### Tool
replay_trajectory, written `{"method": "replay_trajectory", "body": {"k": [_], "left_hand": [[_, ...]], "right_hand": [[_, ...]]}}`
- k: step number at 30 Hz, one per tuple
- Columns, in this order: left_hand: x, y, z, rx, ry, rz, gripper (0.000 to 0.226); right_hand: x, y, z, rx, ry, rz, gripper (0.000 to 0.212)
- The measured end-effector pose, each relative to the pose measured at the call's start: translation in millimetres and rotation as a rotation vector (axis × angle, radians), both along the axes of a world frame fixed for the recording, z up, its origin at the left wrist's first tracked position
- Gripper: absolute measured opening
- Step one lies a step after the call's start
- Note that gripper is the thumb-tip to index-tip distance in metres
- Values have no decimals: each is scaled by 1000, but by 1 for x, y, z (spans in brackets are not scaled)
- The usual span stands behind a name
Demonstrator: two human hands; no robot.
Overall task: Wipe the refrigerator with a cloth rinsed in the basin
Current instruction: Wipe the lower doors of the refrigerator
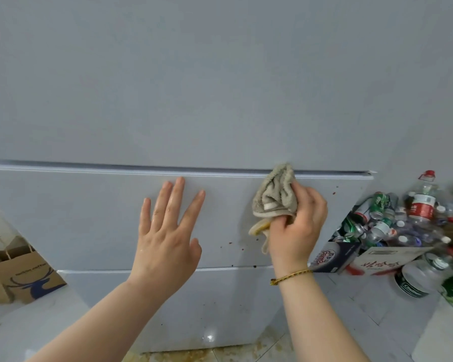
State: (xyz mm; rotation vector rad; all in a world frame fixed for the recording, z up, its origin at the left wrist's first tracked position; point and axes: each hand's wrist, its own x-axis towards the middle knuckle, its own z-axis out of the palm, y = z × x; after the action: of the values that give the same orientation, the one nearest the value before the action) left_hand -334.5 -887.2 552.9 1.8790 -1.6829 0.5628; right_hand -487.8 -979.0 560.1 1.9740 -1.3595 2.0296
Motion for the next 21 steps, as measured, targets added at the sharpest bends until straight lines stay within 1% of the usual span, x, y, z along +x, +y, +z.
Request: {"method": "replay_trajectory", "body": {"k": [4,5,7,10,12,13,15,17,19,20,21], "left_hand": [[-1,-3,-3,19,-16,5,81],[-2,-3,-3,20,-20,3,82],[-2,-4,-4,21,-17,2,82],[-2,-4,-6,23,-6,9,81],[-2,-5,-7,17,0,8,76],[-2,-5,-7,14,3,7,74],[-3,-6,-7,9,6,8,72],[-3,-6,-8,10,9,6,71],[-3,-6,-8,19,18,4,71],[-2,-5,-8,28,20,4,71],[-2,-5,-8,38,21,4,72]], "right_hand": [[-59,-29,16,309,-345,-163,36],[-70,-35,20,350,-421,-178,36],[-77,-41,23,356,-528,-183,36],[-57,-35,20,389,-634,-167,46],[-27,-21,8,374,-637,-109,51],[-11,-10,2,342,-579,-59,54],[12,8,-18,257,-390,54,58],[20,15,-32,205,-253,146,51],[19,12,-38,189,-222,151,44],[15,8,-40,184,-243,135,42],[10,3,-41,200,-307,100,41]]}}
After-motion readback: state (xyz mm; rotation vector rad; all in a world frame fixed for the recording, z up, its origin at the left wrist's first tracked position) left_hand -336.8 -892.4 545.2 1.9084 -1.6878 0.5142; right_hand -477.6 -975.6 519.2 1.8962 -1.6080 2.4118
